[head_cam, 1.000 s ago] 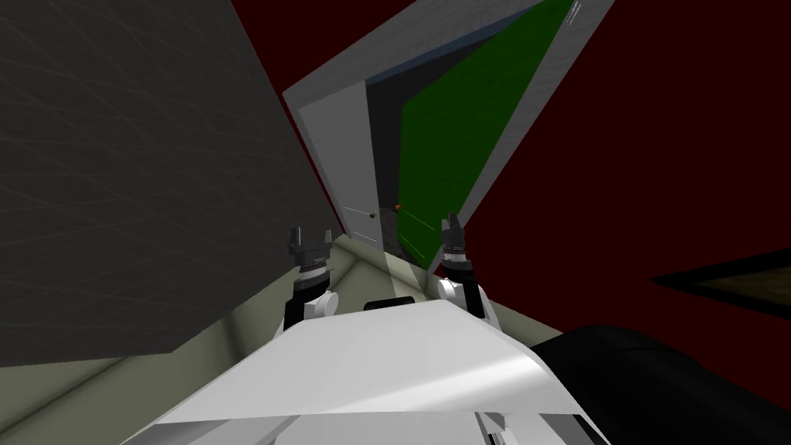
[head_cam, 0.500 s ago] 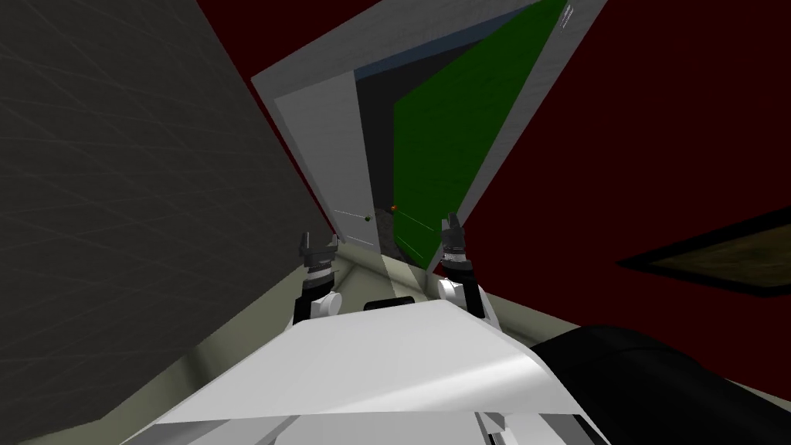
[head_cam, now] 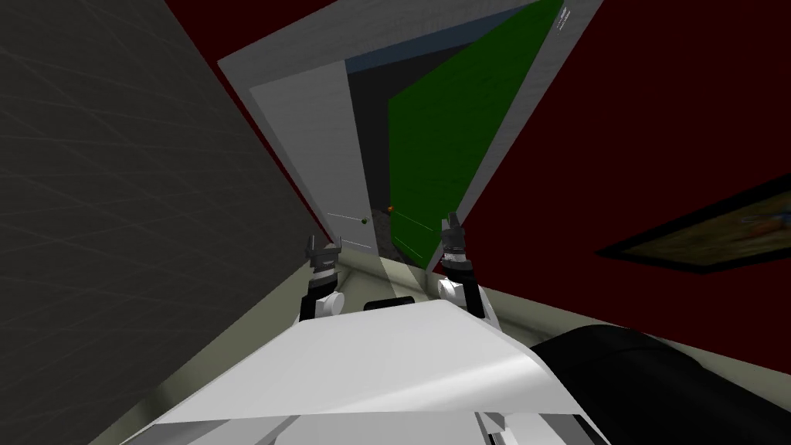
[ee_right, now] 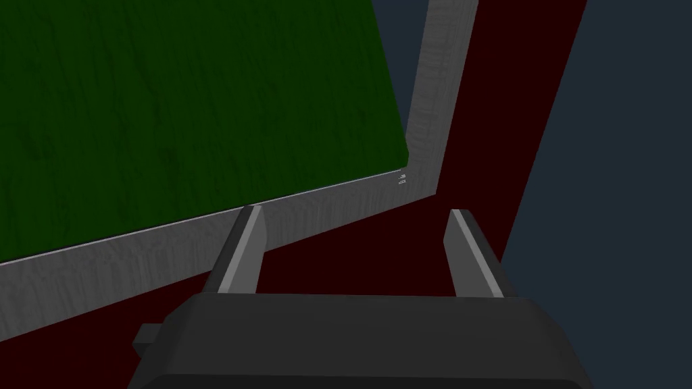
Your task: Push the door open
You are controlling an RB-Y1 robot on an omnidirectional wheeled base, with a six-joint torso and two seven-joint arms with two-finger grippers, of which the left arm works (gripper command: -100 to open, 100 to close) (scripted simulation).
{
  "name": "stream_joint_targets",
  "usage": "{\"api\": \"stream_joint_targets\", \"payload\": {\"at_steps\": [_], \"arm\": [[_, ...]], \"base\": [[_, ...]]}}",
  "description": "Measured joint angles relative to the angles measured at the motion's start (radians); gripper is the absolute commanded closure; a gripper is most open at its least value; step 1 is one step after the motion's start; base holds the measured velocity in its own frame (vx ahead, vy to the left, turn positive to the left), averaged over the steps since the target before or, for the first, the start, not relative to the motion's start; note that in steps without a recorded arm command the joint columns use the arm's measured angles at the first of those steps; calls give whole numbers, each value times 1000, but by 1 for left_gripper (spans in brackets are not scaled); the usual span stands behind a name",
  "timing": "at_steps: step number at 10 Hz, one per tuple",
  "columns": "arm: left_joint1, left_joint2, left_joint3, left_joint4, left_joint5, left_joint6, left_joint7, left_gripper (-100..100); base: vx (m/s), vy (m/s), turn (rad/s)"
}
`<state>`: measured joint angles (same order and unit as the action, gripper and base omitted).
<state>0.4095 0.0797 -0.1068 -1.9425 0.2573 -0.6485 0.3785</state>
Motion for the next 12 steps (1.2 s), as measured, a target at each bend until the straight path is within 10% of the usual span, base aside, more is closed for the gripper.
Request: {"api": "stream_joint_targets", "payload": {"at_steps": [12], "arm": [[-69,14,-36,250,126,-72,150,-100]], "base": [[64,100,-167]]}}
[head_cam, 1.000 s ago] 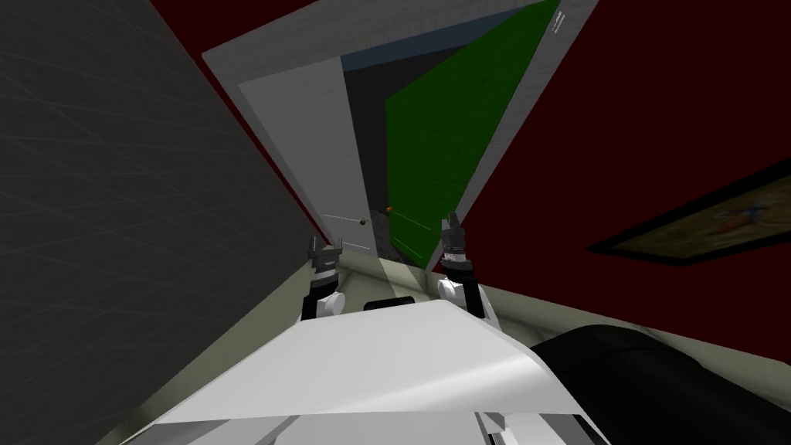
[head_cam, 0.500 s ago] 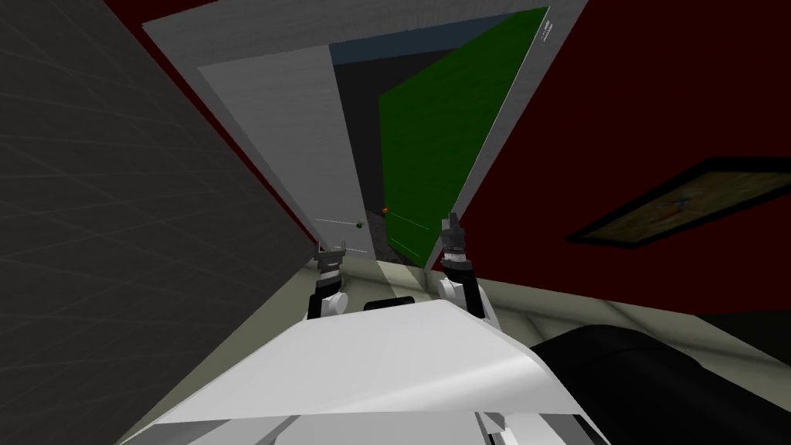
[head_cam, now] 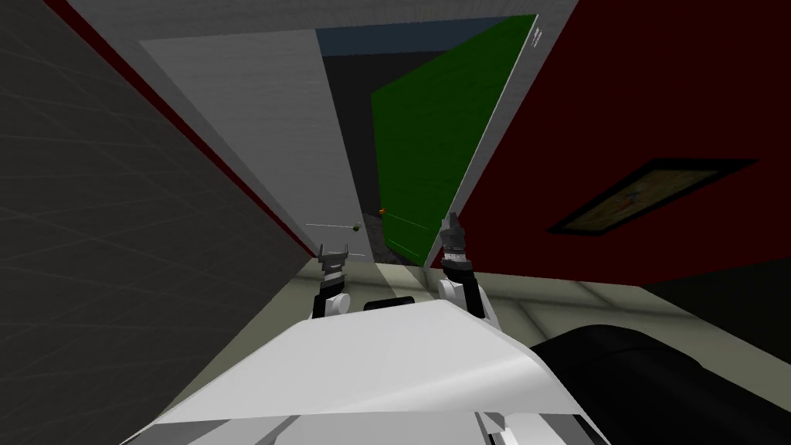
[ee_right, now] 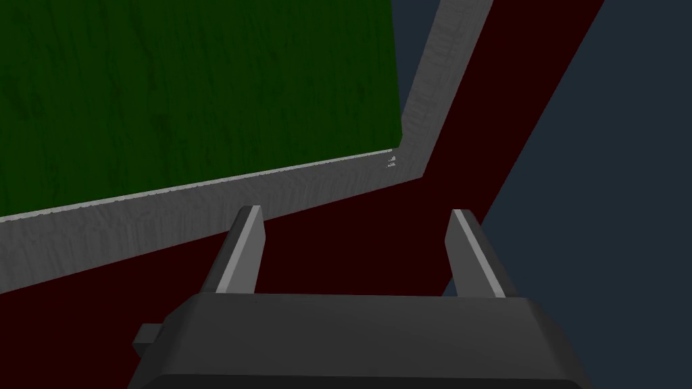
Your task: Push the door open
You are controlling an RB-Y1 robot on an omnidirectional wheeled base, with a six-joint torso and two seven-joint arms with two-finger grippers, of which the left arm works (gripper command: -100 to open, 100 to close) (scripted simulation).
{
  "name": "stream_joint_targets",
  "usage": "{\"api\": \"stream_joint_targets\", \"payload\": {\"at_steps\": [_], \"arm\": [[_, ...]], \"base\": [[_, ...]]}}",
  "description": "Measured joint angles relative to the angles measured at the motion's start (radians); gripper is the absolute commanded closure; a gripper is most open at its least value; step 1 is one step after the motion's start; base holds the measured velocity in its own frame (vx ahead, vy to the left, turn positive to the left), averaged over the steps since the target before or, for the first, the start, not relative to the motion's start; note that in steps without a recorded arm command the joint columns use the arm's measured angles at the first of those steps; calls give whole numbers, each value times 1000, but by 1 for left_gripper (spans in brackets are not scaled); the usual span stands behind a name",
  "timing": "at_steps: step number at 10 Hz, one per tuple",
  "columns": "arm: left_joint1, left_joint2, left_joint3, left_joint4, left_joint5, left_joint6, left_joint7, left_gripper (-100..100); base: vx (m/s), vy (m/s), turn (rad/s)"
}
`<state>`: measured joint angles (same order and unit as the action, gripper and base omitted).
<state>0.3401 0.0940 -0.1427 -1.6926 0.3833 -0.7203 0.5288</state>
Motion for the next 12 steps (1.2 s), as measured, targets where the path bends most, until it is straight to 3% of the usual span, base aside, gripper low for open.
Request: {"api": "stream_joint_targets", "payload": {"at_steps": [7,12], "arm": [[-47,3,-19,161,77,-48,97,-100],[-70,-11,-38,259,127,-79,156,-100]], "base": [[43,106,-173],[39,112,-165]]}}
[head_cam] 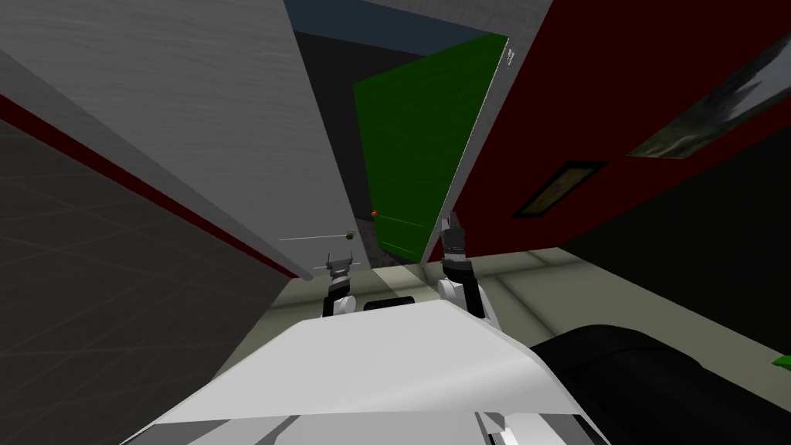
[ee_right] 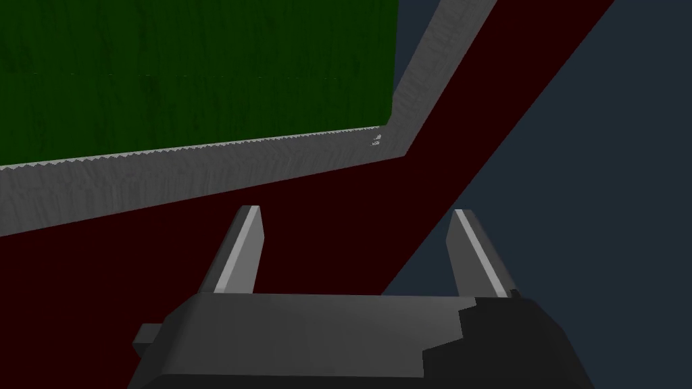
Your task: Push the door open
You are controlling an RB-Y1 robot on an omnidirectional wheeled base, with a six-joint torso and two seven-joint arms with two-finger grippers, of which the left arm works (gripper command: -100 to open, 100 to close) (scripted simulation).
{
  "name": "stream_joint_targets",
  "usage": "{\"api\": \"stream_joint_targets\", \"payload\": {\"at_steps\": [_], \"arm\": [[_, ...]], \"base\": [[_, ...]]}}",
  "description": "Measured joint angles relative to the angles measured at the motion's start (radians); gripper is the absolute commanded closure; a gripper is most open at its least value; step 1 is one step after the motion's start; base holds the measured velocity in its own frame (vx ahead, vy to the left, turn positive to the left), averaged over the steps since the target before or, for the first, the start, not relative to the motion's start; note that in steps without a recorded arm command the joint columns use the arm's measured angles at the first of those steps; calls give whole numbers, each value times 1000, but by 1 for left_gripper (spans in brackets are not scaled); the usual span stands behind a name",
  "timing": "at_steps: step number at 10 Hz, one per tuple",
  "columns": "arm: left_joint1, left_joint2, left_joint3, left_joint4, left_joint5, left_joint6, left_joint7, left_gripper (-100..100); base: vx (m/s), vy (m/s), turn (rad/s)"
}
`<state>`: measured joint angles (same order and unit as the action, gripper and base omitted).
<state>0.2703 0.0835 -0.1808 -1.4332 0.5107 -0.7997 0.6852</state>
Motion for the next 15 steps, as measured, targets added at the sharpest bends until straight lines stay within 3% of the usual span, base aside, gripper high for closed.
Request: {"api": "stream_joint_targets", "payload": {"at_steps": [9,15], "arm": [[-50,-22,-24,175,89,-48,107,-100],[-88,-49,-40,301,148,-84,180,-100]], "base": [[25,111,-149],[20,125,-157]]}}
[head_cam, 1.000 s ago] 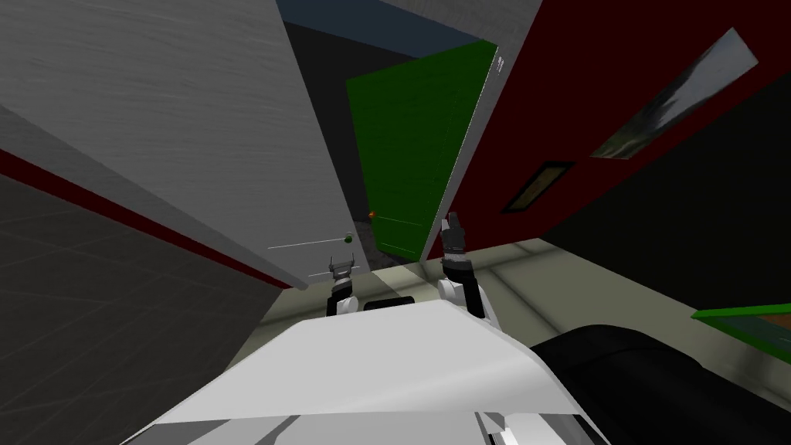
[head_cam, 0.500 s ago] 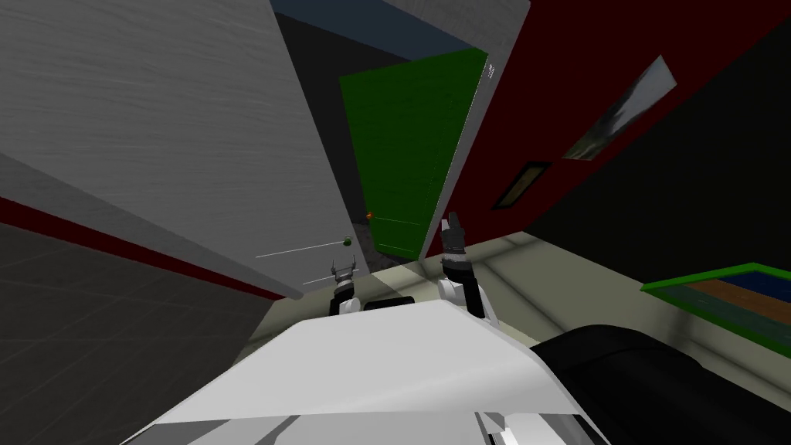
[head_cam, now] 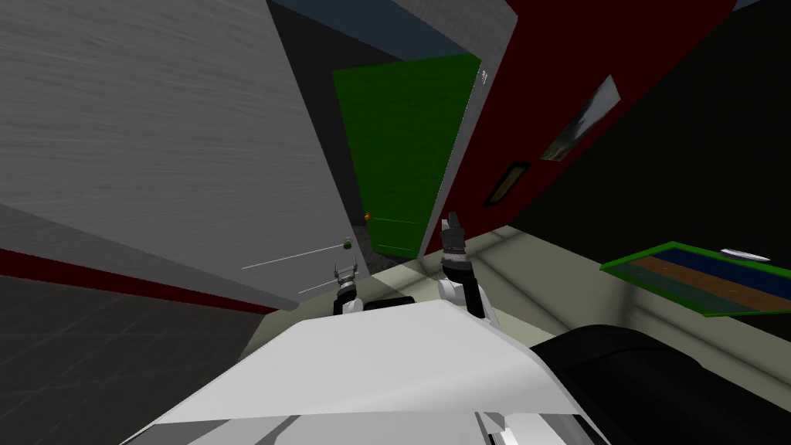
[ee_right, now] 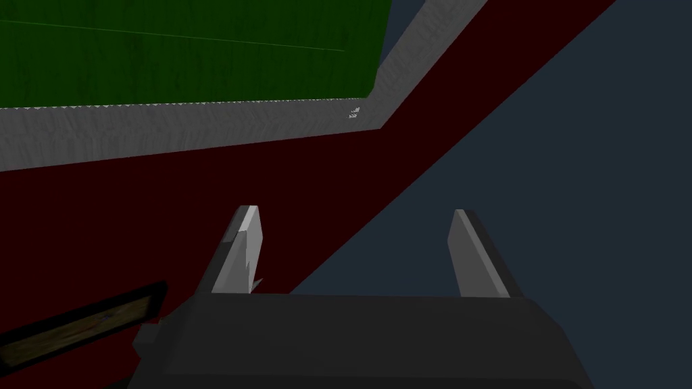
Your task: Push the door open
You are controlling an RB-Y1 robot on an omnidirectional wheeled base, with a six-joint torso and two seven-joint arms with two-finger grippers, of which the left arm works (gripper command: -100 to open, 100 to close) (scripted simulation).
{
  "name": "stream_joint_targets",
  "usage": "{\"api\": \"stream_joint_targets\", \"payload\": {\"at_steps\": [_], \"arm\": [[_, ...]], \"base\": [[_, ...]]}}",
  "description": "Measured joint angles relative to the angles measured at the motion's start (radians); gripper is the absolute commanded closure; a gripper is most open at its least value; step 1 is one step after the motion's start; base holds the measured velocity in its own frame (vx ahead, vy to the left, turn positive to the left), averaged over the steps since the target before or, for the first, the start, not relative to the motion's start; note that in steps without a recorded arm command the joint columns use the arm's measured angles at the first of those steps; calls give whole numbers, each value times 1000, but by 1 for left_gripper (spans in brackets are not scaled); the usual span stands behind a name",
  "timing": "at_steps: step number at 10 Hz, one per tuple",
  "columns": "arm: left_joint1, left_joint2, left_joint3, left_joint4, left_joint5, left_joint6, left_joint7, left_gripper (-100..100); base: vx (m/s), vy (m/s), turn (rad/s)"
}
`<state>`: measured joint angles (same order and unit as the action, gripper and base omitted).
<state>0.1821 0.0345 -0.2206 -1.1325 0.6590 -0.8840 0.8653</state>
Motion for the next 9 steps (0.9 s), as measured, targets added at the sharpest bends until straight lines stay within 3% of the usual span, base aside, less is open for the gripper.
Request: {"api": "stream_joint_targets", "payload": {"at_steps": [7,9], "arm": [[-43,-58,-24,157,77,-48,92,-100],[-52,-71,-29,192,88,-63,114,-100]], "base": [[10,150,-178],[40,54,-24]]}}
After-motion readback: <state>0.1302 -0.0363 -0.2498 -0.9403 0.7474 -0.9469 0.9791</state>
